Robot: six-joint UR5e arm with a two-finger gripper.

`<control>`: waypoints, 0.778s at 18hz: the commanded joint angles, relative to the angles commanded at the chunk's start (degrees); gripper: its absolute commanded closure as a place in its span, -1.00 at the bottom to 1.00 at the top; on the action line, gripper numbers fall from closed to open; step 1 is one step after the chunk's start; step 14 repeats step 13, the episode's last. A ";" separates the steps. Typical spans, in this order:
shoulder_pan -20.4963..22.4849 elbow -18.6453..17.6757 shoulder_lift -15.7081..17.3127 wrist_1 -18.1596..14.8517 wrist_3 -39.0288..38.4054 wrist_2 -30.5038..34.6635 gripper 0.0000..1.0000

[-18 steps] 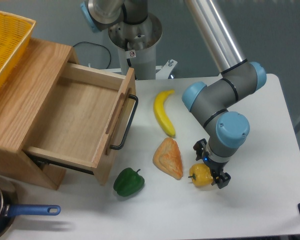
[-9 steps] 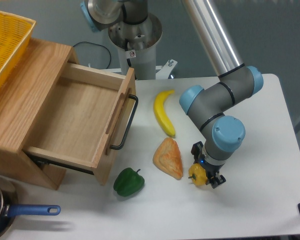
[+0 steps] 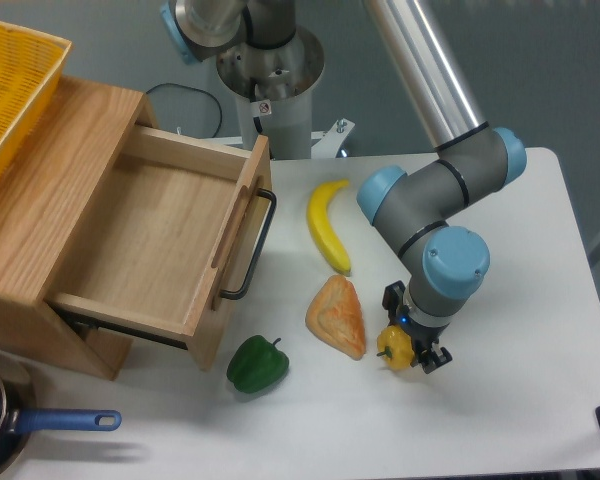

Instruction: Pick up the yellow pepper

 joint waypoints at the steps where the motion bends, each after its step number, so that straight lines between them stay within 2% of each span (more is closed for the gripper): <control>1: 0.00 0.09 0.61 -0.09 -0.61 0.09 0.42; 9: 0.79 0.53 5.27 -0.79 -2.91 1.23 0.41; 14: 1.14 0.79 6.68 -2.54 -3.26 5.97 0.40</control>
